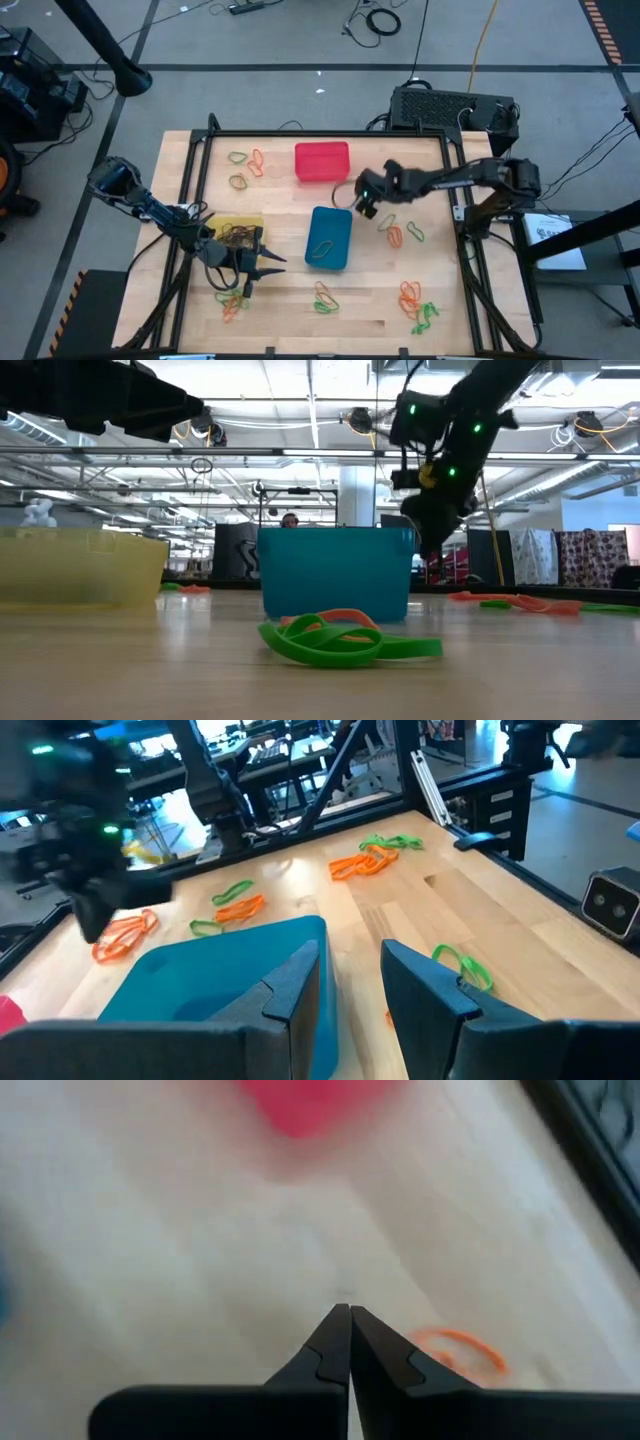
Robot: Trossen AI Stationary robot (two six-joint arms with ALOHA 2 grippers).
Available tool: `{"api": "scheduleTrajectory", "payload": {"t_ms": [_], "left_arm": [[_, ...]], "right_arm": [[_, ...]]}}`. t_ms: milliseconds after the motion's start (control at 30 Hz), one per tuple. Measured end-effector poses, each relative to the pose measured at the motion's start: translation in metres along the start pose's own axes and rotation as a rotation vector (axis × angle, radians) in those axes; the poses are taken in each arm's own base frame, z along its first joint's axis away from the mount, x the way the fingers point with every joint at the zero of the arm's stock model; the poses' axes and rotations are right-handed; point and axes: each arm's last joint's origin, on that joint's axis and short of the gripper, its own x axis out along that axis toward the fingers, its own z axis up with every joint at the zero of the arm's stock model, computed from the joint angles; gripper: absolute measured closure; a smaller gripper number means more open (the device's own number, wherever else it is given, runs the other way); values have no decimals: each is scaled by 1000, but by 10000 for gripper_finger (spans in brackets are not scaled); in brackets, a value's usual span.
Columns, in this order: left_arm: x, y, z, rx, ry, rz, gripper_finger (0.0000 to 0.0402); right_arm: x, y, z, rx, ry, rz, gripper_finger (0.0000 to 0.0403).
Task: Sort rubber bands into baskets
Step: Put the orange rubber band into the blue bin
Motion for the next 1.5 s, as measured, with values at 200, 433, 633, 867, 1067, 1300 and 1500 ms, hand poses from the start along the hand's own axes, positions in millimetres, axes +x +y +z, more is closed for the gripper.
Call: {"api": "scheduleTrajectory", "payload": {"t_ms": [200,433,633,867,1067,1300,1500], "left_arm": [[0,0,0,1,4,-1,284],[0,0,-1,-23,8,-2,284],[0,0,-1,-24,7,-2,284],[0,0,0,-35,5,2,284],[0,0,-1,-36,6,5,284],[0,0,-1,-47,8,6,284],[0,0,-1,-45,8,7,284]], "right_arm": [[22,-48,7,147,96,40,402],[48,-79,-23,233,156,27,403],[47,-80,-48,257,153,107,403],[32,-85,-60,292,94,117,403],[11,-92,-55,331,-21,98,378],[16,-91,-62,352,11,80,315],[30,-88,-71,291,62,66,267]]}}
